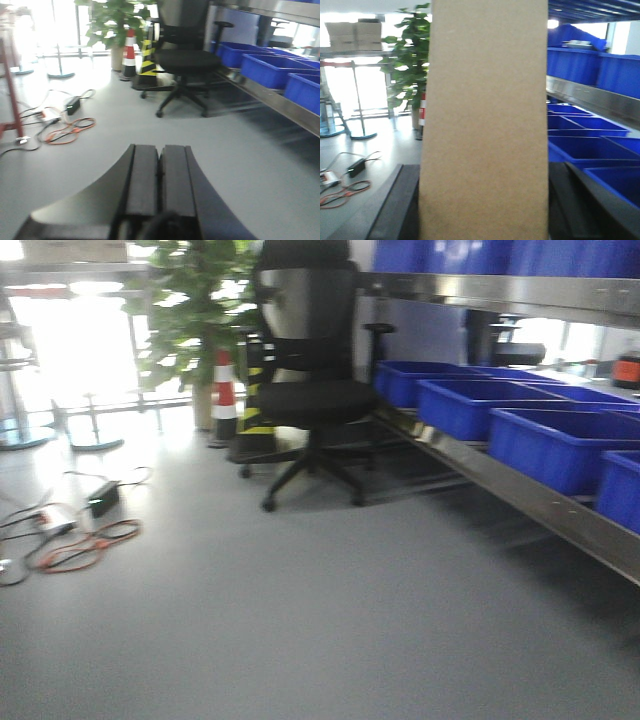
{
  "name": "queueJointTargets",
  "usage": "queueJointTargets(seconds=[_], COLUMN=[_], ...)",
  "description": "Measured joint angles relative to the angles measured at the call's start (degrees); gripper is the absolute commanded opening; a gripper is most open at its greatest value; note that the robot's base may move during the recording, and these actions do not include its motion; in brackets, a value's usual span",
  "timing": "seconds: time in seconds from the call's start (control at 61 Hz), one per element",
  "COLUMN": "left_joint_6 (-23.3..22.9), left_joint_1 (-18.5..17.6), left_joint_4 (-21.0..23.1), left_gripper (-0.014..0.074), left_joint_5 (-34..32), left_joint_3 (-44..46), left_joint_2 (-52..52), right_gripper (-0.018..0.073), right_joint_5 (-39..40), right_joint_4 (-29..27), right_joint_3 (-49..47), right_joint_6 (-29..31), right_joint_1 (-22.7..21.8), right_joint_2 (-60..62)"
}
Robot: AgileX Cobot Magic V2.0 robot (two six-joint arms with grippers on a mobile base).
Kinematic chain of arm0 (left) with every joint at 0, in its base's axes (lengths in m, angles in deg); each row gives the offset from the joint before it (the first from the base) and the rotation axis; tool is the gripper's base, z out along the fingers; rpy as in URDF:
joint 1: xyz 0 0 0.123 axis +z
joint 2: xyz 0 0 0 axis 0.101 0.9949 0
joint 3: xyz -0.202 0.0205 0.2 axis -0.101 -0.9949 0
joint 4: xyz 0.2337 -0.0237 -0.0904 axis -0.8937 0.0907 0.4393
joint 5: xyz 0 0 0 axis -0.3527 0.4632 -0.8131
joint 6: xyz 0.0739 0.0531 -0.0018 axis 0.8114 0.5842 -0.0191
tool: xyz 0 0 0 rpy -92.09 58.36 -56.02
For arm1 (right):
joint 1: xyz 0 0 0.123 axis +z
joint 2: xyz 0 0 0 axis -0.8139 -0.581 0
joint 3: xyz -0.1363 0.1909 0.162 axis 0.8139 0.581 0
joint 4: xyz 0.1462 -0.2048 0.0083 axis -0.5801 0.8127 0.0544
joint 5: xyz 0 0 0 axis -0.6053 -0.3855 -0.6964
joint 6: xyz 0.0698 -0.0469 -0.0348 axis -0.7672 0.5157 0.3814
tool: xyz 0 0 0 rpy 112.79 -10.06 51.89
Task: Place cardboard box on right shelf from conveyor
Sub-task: 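Drive up to the steel shelf rack with blue bins, box held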
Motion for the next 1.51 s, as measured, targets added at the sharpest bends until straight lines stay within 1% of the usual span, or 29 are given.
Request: queueJointTargets(seconds=[1.508], left_joint_6=[0.0], left_joint_1=[0.0], left_joint_4=[0.0], left_gripper=[-0.0116], left_joint_5=[0.0], left_joint_3=[0.0], left_joint_2=[0.0], right_gripper=[0.0069], right_joint_5=[0.0], right_joint_4=[0.0], right_joint_3=[0.0], right_joint_6=[0.0], right_joint_1=[0.0], right_joint_2=[0.0])
